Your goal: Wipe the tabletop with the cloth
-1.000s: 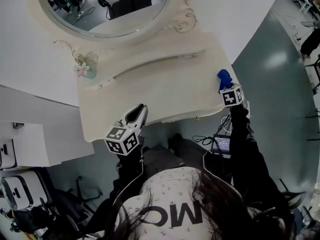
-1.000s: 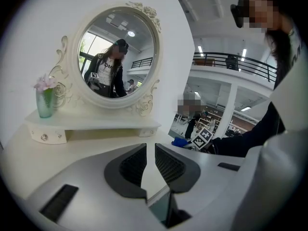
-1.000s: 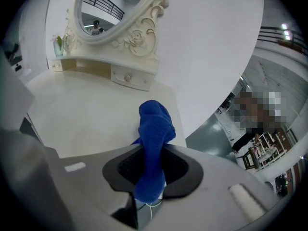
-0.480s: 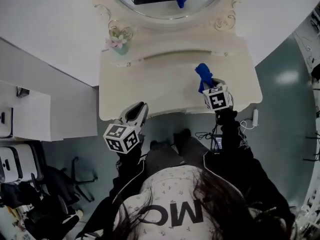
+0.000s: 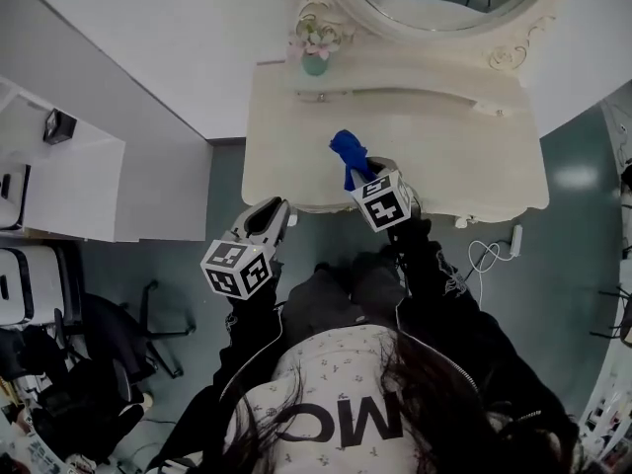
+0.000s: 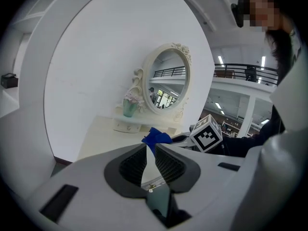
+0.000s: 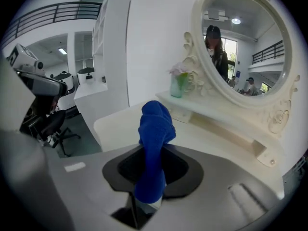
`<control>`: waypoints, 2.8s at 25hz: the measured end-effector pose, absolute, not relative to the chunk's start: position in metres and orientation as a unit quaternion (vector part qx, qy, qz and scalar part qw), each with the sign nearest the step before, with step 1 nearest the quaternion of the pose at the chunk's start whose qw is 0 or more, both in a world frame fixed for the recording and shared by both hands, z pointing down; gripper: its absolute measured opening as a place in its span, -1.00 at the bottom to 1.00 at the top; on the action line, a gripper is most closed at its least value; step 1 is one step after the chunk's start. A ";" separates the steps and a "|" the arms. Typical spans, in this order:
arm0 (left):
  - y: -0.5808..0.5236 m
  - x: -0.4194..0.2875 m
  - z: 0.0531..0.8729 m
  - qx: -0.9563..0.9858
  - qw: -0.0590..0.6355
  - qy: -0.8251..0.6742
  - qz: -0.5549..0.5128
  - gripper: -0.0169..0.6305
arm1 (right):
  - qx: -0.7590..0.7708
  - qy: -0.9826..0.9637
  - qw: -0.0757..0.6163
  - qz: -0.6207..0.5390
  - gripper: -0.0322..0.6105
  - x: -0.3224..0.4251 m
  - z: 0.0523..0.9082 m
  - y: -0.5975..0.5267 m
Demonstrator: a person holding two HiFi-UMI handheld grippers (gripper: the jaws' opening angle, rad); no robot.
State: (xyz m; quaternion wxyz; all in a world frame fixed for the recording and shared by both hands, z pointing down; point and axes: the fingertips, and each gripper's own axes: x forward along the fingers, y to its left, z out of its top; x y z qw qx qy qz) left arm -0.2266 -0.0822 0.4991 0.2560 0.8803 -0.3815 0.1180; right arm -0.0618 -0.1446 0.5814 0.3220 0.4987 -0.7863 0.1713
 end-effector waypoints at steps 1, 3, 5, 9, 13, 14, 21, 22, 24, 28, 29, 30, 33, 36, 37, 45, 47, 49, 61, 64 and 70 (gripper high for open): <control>-0.082 -0.239 0.500 0.880 0.256 -0.384 0.117 -0.81 | 0.488 -0.792 0.324 0.170 -0.61 -0.084 0.583 -0.143; -0.082 -0.260 0.500 0.878 0.257 -0.388 0.115 -0.81 | 0.465 -0.805 0.329 0.168 -0.61 -0.127 0.589 -0.139; -0.082 -0.278 0.501 0.876 0.257 -0.392 0.113 -0.81 | 0.442 -0.814 0.337 0.166 -0.61 -0.164 0.596 -0.135; -0.081 -0.309 0.500 0.871 0.261 -0.403 0.105 -0.81 | 0.401 -0.827 0.361 0.158 -0.61 -0.221 0.615 -0.132; -0.079 -0.333 0.501 0.864 0.263 -0.417 0.098 -0.81 | 0.379 -0.813 0.415 0.151 -0.61 -0.244 0.648 -0.137; -0.079 -0.338 0.501 0.862 0.265 -0.421 0.096 -0.81 | 0.376 -0.806 0.433 0.146 -0.61 -0.244 0.658 -0.137; -0.085 -0.358 0.502 0.852 0.274 -0.438 0.087 -0.81 | 0.365 -0.793 0.478 0.094 -0.61 -0.239 0.675 -0.134; -0.086 -0.357 0.502 0.853 0.274 -0.436 0.087 -0.81 | 0.367 -0.794 0.476 0.097 -0.61 -0.238 0.676 -0.134; -0.089 -0.352 0.503 0.856 0.272 -0.430 0.088 -0.81 | 0.373 -0.794 0.469 0.104 -0.61 -0.233 0.675 -0.135; -0.095 -0.332 0.500 0.865 0.266 -0.415 0.094 -0.81 | 0.384 -0.788 0.468 0.114 -0.61 -0.214 0.677 -0.133; -0.097 -0.324 0.497 0.868 0.263 -0.410 0.095 -0.81 | 0.387 -0.786 0.467 0.117 -0.61 -0.206 0.678 -0.132; -0.098 -0.316 0.494 0.871 0.259 -0.406 0.096 -0.81 | 0.391 -0.784 0.466 0.120 -0.61 -0.197 0.677 -0.132; -0.099 -0.291 0.488 0.878 0.251 -0.396 0.097 -0.81 | 0.403 -0.779 0.464 0.125 -0.61 -0.168 0.676 -0.129; -0.101 -0.266 0.488 0.880 0.251 -0.392 0.099 -0.81 | 0.414 -0.773 0.462 0.131 -0.61 -0.136 0.677 -0.126; -0.101 -0.255 0.489 0.880 0.252 -0.390 0.100 -0.81 | 0.417 -0.772 0.461 0.134 -0.61 -0.123 0.677 -0.125; -0.090 -0.138 0.495 0.896 0.252 -0.348 0.114 -0.81 | 0.460 -0.748 0.448 0.166 -0.61 0.006 0.676 -0.105; -0.085 -0.109 0.495 0.898 0.252 -0.340 0.118 -0.81 | 0.469 -0.740 0.449 0.175 -0.61 0.042 0.678 -0.097; -0.079 -0.079 0.496 0.901 0.252 -0.331 0.120 -0.81 | 0.482 -0.731 0.448 0.180 -0.61 0.080 0.678 -0.090; -0.036 0.046 0.505 0.917 0.241 -0.283 0.145 -0.81 | 0.575 -0.666 0.413 0.233 -0.61 0.276 0.682 -0.043; -0.027 0.063 0.506 0.918 0.240 -0.279 0.150 -0.81 | 0.590 -0.656 0.403 0.244 -0.61 0.309 0.679 -0.031; -0.018 0.085 0.507 0.914 0.245 -0.283 0.158 -0.81 | 0.620 -0.626 0.391 0.264 -0.61 0.378 0.675 -0.014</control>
